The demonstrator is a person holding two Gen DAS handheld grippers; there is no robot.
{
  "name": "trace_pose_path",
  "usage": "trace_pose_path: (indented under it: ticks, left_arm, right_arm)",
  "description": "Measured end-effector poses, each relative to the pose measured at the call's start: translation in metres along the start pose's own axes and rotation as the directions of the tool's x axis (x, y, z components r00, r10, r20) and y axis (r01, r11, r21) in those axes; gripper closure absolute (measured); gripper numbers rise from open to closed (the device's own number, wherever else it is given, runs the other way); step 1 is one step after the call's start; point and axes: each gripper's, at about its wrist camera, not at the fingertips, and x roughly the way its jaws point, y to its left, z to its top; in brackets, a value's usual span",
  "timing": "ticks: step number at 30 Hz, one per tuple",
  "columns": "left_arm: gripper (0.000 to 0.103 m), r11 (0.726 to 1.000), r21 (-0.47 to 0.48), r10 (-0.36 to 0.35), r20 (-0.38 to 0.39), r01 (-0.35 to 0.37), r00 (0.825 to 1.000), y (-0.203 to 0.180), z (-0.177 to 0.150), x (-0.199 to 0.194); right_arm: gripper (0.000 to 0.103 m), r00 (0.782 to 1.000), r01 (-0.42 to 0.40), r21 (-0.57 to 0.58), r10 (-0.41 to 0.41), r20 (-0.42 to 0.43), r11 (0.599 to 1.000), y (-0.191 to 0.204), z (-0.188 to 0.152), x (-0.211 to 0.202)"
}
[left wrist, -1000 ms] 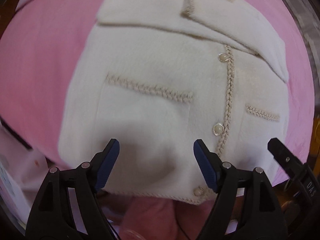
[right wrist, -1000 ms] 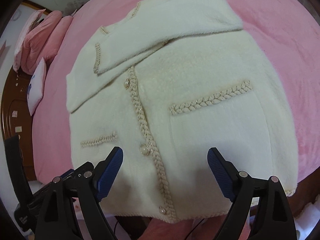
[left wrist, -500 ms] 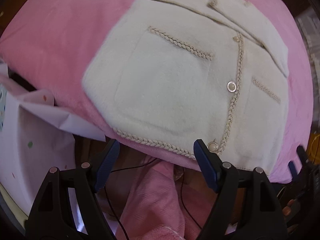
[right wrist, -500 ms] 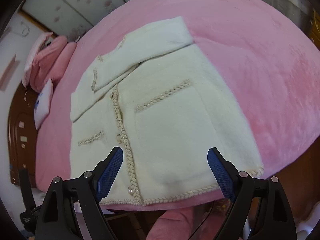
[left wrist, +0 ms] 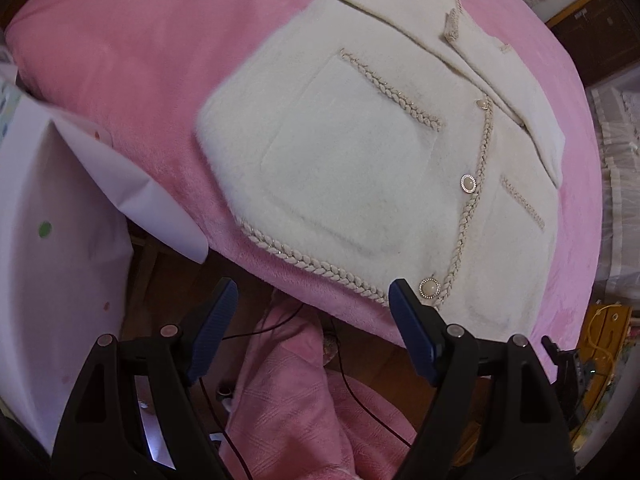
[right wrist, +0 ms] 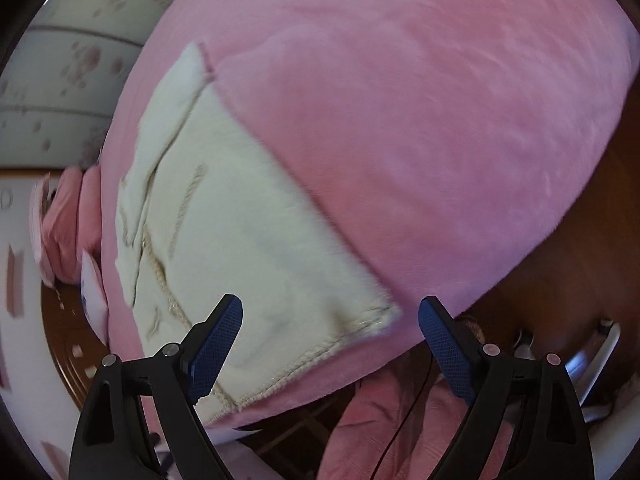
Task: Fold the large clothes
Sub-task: 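Grasp the braided hem trim of the cardigan with the right tool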
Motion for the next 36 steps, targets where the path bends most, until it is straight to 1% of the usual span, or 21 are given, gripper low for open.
trace_pose_path:
  ticks: [2,4,6,7,9,11,13,15,16,17,18,21,22,23,25,28,30,32,33,35,36]
  left_arm:
    - [0.027,0.998,-0.046,-0.038,-0.005,0.038,0.999,0.011,-0.009,0.011]
    - [0.027,0.995,-0.087,-0.053,0.000,0.053,0.999,0.021,-0.021,0.024]
    - [0.027,0.989,-0.129,-0.072,0.018,0.074,0.997,0.032,-0.031,0.037]
    - [0.027,0.985,-0.157,-0.069,0.029,0.073,0.997,0.038,-0.034,0.043]
    - [0.027,0.970,-0.231,-0.059,0.071,0.074,0.996,0.051,-0.041,0.054]
    - [0.027,0.959,-0.273,-0.048,0.117,0.078,0.992,0.061,-0.044,0.062]
    - [0.027,0.950,-0.303,-0.034,0.144,0.077,0.989,0.070,-0.045,0.071]
    - [0.027,0.937,-0.337,-0.034,0.167,0.090,0.985,0.079,-0.045,0.078]
    - [0.027,0.928,-0.358,-0.040,0.181,0.104,0.983,0.084,-0.044,0.082]
    - [0.027,0.916,-0.383,-0.045,0.197,0.119,0.979,0.089,-0.043,0.085]
    - [0.027,0.902,-0.410,-0.048,0.219,0.136,0.975,0.095,-0.042,0.088]
    - [0.027,0.865,-0.468,-0.054,0.272,0.181,0.961,0.114,-0.034,0.092]
    - [0.027,0.851,-0.485,-0.063,0.285,0.200,0.957,0.118,-0.031,0.095]
    - [0.027,0.837,-0.502,-0.072,0.291,0.216,0.954,0.122,-0.029,0.098]
    - [0.027,0.816,-0.525,-0.096,0.289,0.242,0.952,0.127,-0.025,0.106]
    - [0.027,0.799,-0.545,-0.121,0.269,0.255,0.955,0.126,-0.020,0.116]
    - [0.027,0.787,-0.561,-0.126,0.264,0.259,0.956,0.125,-0.019,0.119]
    - [0.027,0.775,-0.569,-0.149,0.259,0.276,0.954,0.121,-0.021,0.124]
    - [0.027,0.768,-0.572,-0.168,0.253,0.287,0.953,0.119,-0.020,0.126]
    - [0.033,0.758,-0.567,-0.217,0.249,0.324,0.944,0.113,-0.015,0.128]
    - [0.039,0.758,-0.558,-0.234,0.252,0.338,0.939,0.108,-0.010,0.125]
  right_arm:
    - [0.012,0.996,-0.053,0.097,0.059,-0.062,0.994,-0.024,0.005,0.013]
    - [0.012,0.991,-0.095,0.187,0.110,-0.073,0.978,-0.041,0.004,0.021]
    - [0.012,0.989,-0.115,0.217,0.133,-0.069,0.969,-0.050,0.002,0.028]
    - [0.012,0.989,-0.114,0.207,0.130,-0.064,0.972,-0.051,0.001,0.031]
    - [0.013,0.993,-0.094,0.166,0.104,-0.055,0.982,-0.047,0.001,0.034]
    - [0.022,0.996,-0.062,0.112,0.069,-0.058,0.992,-0.040,0.000,0.037]
    - [0.029,0.997,-0.036,0.048,0.040,-0.073,0.998,-0.030,-0.003,0.041]
    - [0.035,0.997,0.029,-0.027,-0.031,-0.077,0.999,-0.018,-0.004,0.046]
    - [0.040,0.994,0.068,-0.059,-0.072,-0.076,0.996,-0.014,-0.006,0.047]
    - [0.042,0.992,0.101,-0.084,-0.107,-0.074,0.991,-0.011,-0.006,0.049]
    - [0.045,0.989,0.121,-0.095,-0.128,-0.068,0.988,-0.010,-0.007,0.049]
    - [0.057,0.990,0.121,-0.064,-0.125,-0.066,0.991,-0.015,-0.007,0.047]
    - [0.065,0.991,0.114,-0.050,-0.117,-0.068,0.992,-0.019,-0.008,0.045]
    - [0.069,0.992,0.101,-0.037,-0.104,-0.071,0.994,-0.022,-0.007,0.043]
    - [0.081,0.994,0.086,-0.029,-0.088,-0.067,0.996,-0.024,-0.006,0.038]
    - [0.083,0.994,0.083,-0.066,-0.088,-0.065,0.994,-0.016,-0.001,0.028]
    - [0.084,0.996,0.056,-0.090,-0.062,-0.060,0.994,-0.005,-0.001,0.020]
    - [0.085,0.998,-0.002,-0.096,-0.004,-0.059,0.995,0.007,-0.002,0.013]
    - [0.085,0.997,-0.047,-0.095,0.041,-0.066,0.994,0.011,-0.002,0.010]
    - [0.085,0.985,-0.145,-0.085,0.137,-0.101,0.986,0.019,0.000,0.008]
    - [0.085,0.976,-0.190,-0.078,0.180,-0.118,0.979,0.023,0.001,0.006]
